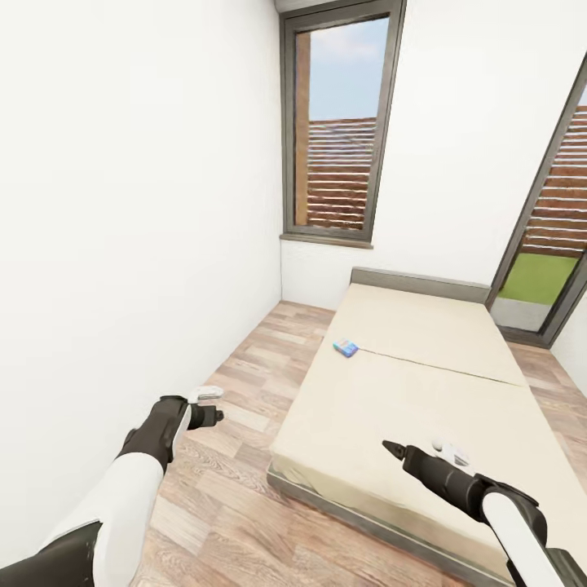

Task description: Put all the toys in the child's room - the three board games (two on the bed and one on the table), the two jigsaw puzzles on the table, and the tennis ball on the table - inside the toy box on the table in the child's room.

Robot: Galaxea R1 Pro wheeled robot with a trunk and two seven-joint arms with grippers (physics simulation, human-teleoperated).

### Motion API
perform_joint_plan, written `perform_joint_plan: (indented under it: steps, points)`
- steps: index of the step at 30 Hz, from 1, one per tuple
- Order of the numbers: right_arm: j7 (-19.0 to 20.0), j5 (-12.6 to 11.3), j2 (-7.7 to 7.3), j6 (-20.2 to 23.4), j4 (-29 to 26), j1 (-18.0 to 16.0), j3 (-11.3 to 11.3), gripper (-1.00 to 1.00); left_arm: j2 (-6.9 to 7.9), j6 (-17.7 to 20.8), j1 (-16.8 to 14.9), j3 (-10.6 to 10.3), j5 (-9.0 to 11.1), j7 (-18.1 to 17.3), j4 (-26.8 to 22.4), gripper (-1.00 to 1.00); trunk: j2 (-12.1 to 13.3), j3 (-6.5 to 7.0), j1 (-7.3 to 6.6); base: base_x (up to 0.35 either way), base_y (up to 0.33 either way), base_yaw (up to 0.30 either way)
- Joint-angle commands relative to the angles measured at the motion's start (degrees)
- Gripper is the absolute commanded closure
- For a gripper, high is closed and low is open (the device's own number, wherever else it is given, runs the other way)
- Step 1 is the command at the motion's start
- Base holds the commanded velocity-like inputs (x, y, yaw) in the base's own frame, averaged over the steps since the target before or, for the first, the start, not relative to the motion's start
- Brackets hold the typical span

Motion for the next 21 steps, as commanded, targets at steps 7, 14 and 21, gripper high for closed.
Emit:
perform_joint_plan:
  steps: [7, 14, 21]
  points:
    - [-0.4, -0.4, 1.38, 0.2, -0.2, 0.0, -0.6, -1.0, -1.9, -1.0, -0.1, 0.6, 0.8, -1.0, -0.3, -1.0, -0.1, -0.14, 0.04, 0.0, 0.0, 0.0]
    - [-0.4, -0.4, 1.64, 0.3, -0.2, 0.0, -0.8, -1.0, -3.53, -1.0, -0.1, 0.7, 2.5, -1.1, -0.3, -1.0, -0.1, -0.14, 0.04, 0.0, 0.0, 0.0]
    - [-0.4, -0.4, 1.71, 0.4, -0.1, -0.1, -0.9, -1.0, -4.18, -1.0, -0.1, 0.6, 4.8, -1.1, -0.3, -1.0, -0.1, -0.14, 0.04, 0.0, 0.0, 0.0]
